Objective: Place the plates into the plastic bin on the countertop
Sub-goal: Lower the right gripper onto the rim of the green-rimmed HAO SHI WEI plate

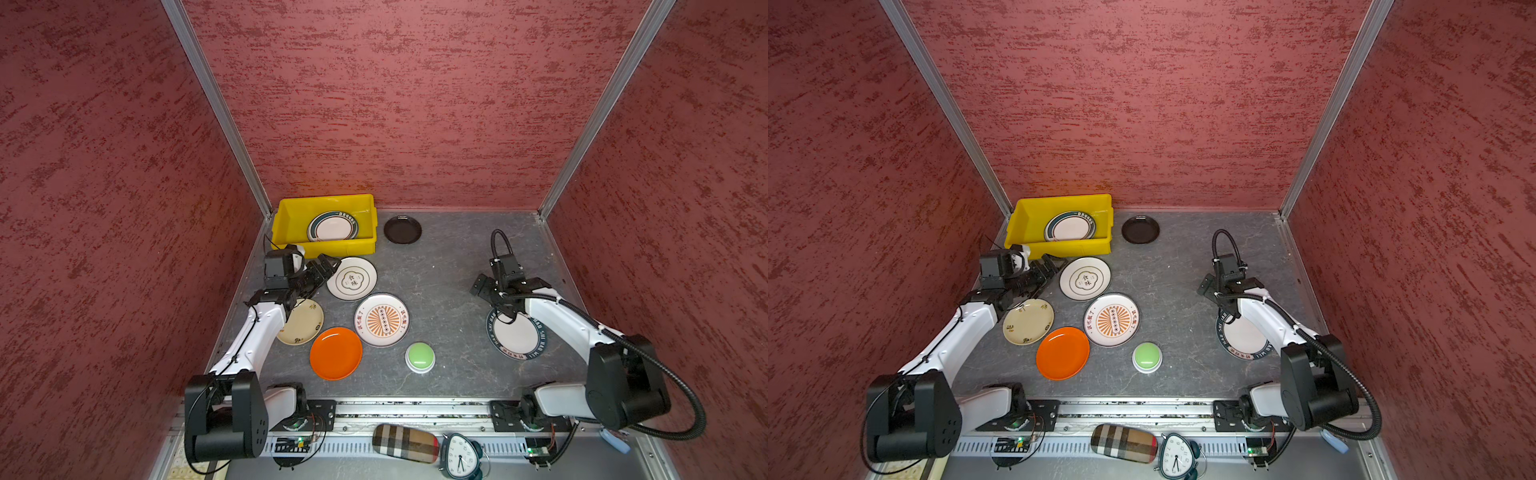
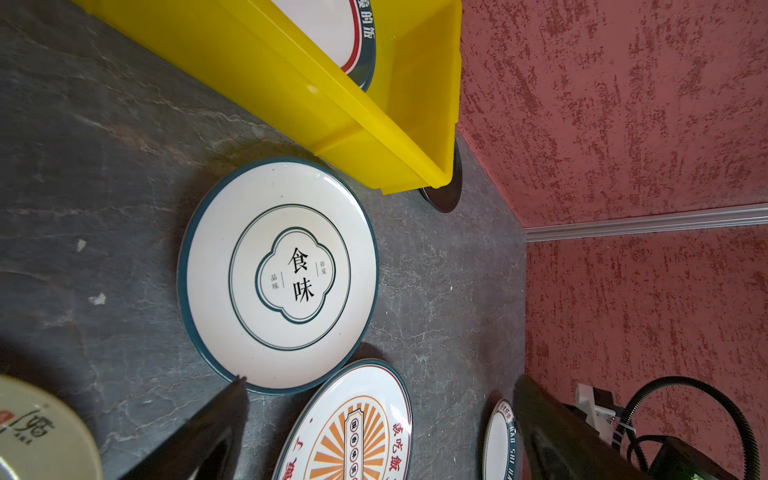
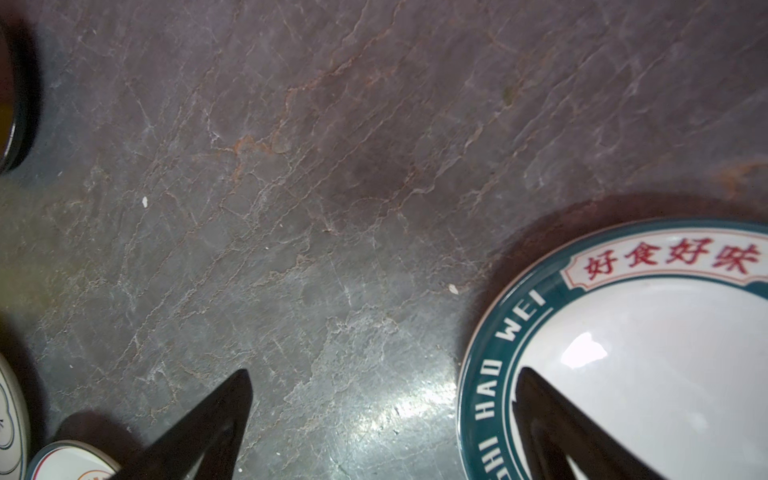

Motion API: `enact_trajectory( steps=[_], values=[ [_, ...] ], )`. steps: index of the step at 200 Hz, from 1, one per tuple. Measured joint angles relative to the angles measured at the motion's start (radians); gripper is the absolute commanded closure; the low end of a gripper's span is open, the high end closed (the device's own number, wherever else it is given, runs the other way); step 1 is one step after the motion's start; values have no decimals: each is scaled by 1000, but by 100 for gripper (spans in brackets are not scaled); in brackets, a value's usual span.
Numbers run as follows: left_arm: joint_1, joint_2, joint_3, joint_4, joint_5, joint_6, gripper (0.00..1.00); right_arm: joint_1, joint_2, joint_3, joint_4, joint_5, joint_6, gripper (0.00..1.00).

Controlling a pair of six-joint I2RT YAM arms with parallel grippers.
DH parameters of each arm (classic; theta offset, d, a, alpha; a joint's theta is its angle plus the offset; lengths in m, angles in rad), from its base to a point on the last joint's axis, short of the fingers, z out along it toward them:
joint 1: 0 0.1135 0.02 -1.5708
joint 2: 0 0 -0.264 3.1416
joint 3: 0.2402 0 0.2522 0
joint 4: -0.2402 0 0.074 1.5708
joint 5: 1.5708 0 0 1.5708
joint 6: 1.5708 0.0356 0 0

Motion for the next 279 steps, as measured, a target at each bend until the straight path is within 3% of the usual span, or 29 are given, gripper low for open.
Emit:
enact_trajectory(
  steps=[111,279],
  values=[
    [18,10,17,-6,-6,-1,1,-5,-29,-69,-50,116,0,1],
    [13,31,17,-5,-6,-1,1,-5,-3,-115,-35,122,-20,1]
  ],
)
